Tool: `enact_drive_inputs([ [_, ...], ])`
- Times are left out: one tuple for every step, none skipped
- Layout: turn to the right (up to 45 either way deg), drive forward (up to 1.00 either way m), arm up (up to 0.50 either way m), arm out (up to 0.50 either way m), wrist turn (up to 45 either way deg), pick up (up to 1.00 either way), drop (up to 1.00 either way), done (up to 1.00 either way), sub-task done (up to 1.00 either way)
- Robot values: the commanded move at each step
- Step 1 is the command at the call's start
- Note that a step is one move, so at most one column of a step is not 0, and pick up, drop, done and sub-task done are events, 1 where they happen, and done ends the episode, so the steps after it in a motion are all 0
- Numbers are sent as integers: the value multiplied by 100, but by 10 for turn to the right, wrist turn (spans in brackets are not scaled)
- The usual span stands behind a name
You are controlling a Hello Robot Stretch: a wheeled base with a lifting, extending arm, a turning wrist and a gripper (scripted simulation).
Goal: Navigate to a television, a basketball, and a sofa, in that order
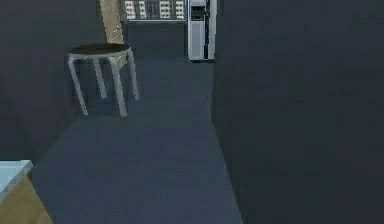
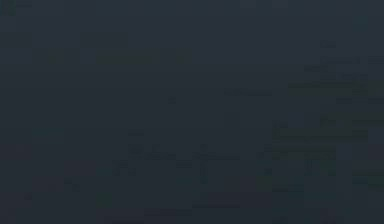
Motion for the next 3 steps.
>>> enact_drive_inputs([
  [0, 100, 0, 0, 0, 0, 0, 0, 0],
  [0, 100, 0, 0, 0, 0, 0, 0, 0],
  [-30, 0, 0, 0, 0, 0, 0, 0, 0],
])
